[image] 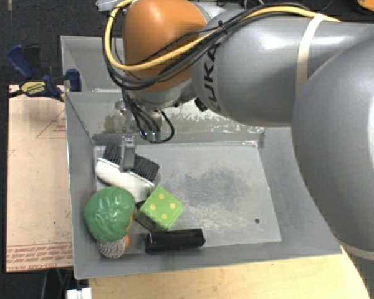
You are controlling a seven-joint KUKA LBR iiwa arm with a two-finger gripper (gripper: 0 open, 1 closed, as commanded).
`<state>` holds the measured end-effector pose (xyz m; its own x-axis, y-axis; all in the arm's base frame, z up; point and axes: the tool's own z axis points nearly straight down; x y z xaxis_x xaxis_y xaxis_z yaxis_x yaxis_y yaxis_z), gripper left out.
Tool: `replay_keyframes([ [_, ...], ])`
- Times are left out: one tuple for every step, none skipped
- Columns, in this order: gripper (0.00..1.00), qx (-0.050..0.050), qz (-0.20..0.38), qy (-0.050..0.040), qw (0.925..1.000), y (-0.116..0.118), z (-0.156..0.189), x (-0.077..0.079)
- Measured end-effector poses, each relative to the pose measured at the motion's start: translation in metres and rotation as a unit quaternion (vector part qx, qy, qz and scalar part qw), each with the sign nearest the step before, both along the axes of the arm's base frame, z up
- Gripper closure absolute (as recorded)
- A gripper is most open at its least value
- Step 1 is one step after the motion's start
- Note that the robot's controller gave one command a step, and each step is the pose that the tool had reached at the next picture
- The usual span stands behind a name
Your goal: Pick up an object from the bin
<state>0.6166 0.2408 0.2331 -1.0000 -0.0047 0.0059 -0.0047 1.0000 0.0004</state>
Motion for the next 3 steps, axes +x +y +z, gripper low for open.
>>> replay_keyframes([
  [0.0,0.001,-0.002,-0.0037,1.0,-0.001,0.005,0.002],
  [0.0,0.001,-0.02,-0.0051,0.9998,-0.013,-0.084,-0.014],
  [0.0,0.001,-0.082,-0.0043,0.9966,-0.022,-0.104,-0.025],
])
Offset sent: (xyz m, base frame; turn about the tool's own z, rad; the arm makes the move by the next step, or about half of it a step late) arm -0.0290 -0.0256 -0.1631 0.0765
